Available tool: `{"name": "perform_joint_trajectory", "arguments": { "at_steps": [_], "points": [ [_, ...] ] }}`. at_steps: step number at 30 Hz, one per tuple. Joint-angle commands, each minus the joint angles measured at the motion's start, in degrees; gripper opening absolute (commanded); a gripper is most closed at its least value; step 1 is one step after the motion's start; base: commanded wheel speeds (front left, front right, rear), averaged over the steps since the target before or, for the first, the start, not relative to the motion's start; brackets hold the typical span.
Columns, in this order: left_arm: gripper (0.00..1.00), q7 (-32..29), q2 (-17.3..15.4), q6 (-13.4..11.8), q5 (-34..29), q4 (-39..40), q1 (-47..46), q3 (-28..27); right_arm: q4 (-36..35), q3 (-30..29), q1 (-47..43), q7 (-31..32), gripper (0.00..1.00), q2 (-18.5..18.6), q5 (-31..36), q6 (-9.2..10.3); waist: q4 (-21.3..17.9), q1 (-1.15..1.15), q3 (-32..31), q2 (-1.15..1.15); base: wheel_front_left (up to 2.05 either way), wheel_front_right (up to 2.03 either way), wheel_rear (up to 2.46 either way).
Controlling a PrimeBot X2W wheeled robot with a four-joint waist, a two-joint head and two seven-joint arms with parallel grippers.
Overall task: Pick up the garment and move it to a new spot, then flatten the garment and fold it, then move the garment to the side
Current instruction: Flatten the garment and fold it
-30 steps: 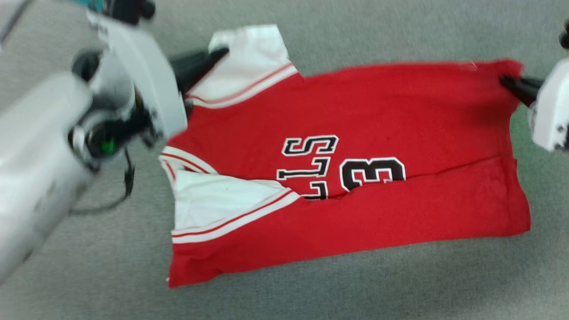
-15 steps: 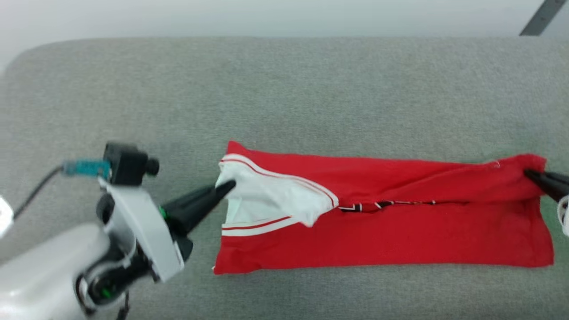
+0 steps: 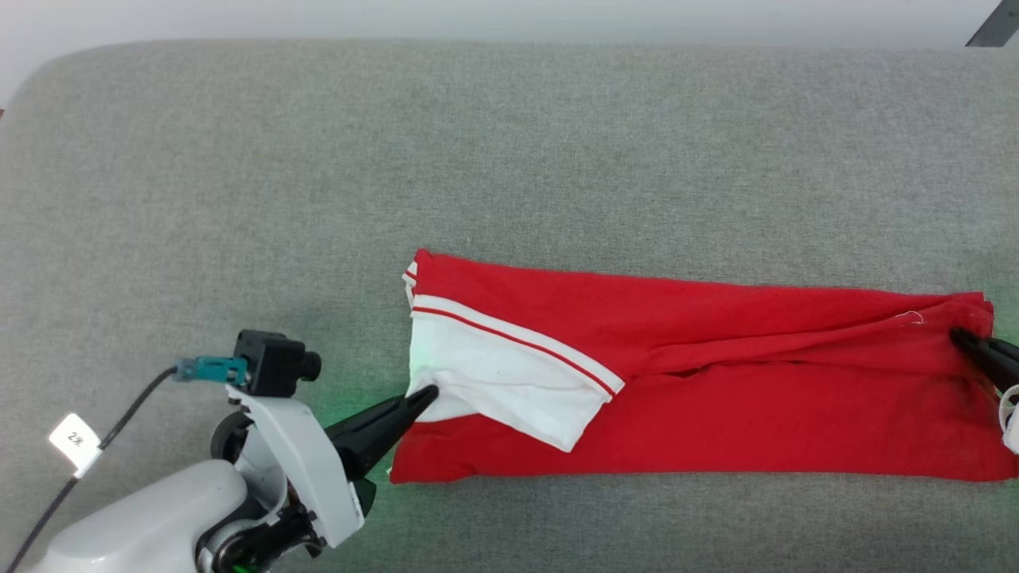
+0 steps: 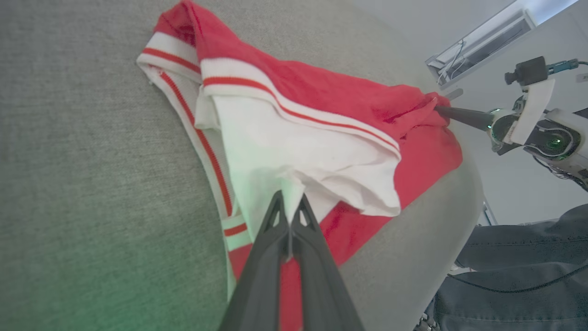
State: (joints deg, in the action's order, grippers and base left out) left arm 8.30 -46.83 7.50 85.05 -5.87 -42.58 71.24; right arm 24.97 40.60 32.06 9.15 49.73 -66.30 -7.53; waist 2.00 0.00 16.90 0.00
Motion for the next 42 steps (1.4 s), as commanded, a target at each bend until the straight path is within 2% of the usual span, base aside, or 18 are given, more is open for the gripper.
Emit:
{"name": "perform_joint_trajectory", "arguments": {
  "at_steps": [1, 5, 6, 7, 8, 9, 10, 11, 19, 24, 31, 36, 42],
  "points": [
    [0.0, 0.0, 0.9, 0.0, -0.8, -1.9, -0.2, 0.3, 0.8, -0.4, -0.6, -0.6, 0.0, -0.9, 0.7, 0.09, -0.2, 0.0, 0.4, 0.0, 0.0, 0.0, 0.0],
    [0.0, 0.6, 2.5, 0.0, -1.5, -4.3, 0.8, 0.6, 1.6, 0.1, -0.6, -1.1, 0.0, -1.8, 1.7, 0.09, -0.5, 0.0, 0.3, 0.0, 0.0, 0.0, 0.0],
    [0.05, 0.9, 2.7, 0.0, -1.6, -5.0, 1.2, 0.8, 1.8, 0.2, -0.7, -1.0, 0.13, -2.1, 1.8, 0.09, -0.6, 0.0, 0.0, 0.0, 0.0, 0.0, 0.0],
    [0.2, 1.3, 3.0, 0.0, -1.7, -5.5, 1.4, 0.8, 1.9, 0.3, -0.7, -1.3, 0.33, -2.3, 1.9, 0.09, -0.7, 0.0, -0.2, 0.0, 0.0, 0.0, 0.0],
    [0.42, 1.9, 3.3, 0.0, -1.8, -6.0, 1.7, 0.8, 2.1, 0.3, -0.8, -1.8, 0.62, -2.3, 2.2, 0.09, -0.7, 0.0, -0.4, 0.0, 0.0, 0.0, 0.0],
    [0.74, 2.3, 3.7, 0.0, -1.8, -6.2, 2.0, 0.9, 2.1, 0.2, -0.9, -2.3, 1.0, -2.3, 2.4, 0.09, -0.7, 0.0, -0.8, 0.0, 0.0, 0.0, 0.0],
    [0.93, 2.9, 3.8, 0.0, -2.0, -6.3, 2.2, 0.9, 2.1, -0.1, -1.1, -2.7, 1.0, -2.3, 2.4, 0.09, -0.7, 0.0, -1.1, 0.0, 0.0, 0.0, 0.0],
    [1.0, 3.6, 3.8, 0.0, -1.8, -6.4, 2.7, 0.7, 2.0, -0.2, -1.4, -3.0, 1.0, -2.2, 2.4, 0.09, -0.7, 0.0, -1.5, 0.0, 0.0, 0.0, 0.0],
    [1.0, 6.7, 5.2, 0.0, -3.8, -6.1, 6.9, -2.7, 0.2, -2.5, -4.2, -3.1, 1.0, 1.0, -0.7, 0.09, 1.1, 0.0, -4.4, 0.0, 0.0, 0.0, 0.0],
    [1.0, 6.9, 9.5, 0.0, -8.0, -7.9, 12.4, -12.1, 1.3, -4.6, -7.4, -1.5, 1.0, 1.9, -4.7, 0.09, 4.0, 0.0, -6.0, 0.0, 0.0, 0.0, 0.0],
    [1.0, 6.8, 18.2, -0.9, -24.2, -10.6, 22.6, -30.0, 4.0, -6.4, -11.5, 3.9, 1.0, 1.8, -11.4, 0.09, 8.4, 0.0, -7.1, 0.0, 0.0, 0.0, 0.0],
    [1.0, 6.8, 23.6, -0.5, -34.6, -11.5, 27.5, -39.6, 8.0, -7.0, -11.8, 8.6, 1.0, 2.1, -13.5, 0.09, 10.8, 0.0, -7.1, 0.0, 0.0, 0.0, 0.0],
    [1.0, 6.8, 28.7, -1.7, -52.2, -9.6, 31.3, -50.3, 11.3, -6.4, -9.8, 14.8, 1.0, -0.4, -13.8, 0.08, 12.2, 0.0, -7.1, 0.0, 0.0, 0.0, 0.0]
  ]
}}
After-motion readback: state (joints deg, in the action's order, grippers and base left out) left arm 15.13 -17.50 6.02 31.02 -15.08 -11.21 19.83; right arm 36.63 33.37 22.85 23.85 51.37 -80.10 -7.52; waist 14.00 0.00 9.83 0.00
